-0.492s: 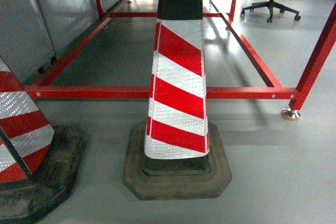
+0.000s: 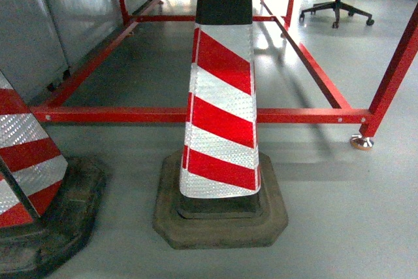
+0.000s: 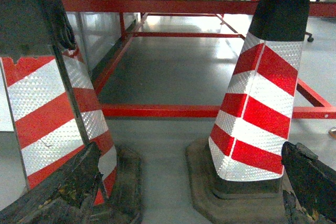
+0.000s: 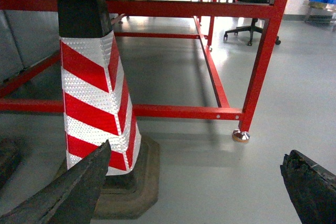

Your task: Sort blue parts and orange caps into right shelf containers

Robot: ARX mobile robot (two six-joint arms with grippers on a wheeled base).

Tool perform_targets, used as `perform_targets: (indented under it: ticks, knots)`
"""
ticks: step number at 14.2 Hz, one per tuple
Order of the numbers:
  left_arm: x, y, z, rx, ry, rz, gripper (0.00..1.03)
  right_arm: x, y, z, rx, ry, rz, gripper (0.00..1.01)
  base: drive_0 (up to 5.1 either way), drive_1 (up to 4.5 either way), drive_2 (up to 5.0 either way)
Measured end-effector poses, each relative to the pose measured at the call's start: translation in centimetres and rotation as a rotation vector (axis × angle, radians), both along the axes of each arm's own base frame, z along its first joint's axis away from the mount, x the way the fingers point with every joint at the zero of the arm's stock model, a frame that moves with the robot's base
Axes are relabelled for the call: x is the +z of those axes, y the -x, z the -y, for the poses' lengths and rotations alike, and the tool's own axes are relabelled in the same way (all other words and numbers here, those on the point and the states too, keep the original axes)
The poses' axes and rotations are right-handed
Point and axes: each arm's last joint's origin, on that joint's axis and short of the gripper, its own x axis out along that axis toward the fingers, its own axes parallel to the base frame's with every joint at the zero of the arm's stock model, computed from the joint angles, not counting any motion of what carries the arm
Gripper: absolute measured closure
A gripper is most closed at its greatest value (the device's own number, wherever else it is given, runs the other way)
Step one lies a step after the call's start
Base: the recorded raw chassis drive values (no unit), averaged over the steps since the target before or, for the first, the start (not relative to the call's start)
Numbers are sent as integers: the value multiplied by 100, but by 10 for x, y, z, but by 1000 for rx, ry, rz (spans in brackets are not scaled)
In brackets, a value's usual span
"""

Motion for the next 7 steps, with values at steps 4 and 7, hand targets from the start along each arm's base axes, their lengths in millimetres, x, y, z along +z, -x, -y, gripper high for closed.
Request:
perform_targets:
  ticks: [4, 7]
  knots:
    - [0, 0, 0, 0, 0, 0, 5, 0, 0, 0, 0, 0, 0, 3, 0, 0, 0]
    - [0, 0, 0, 0, 0, 0, 5, 0, 0, 0, 0, 0, 0, 3, 0, 0, 0]
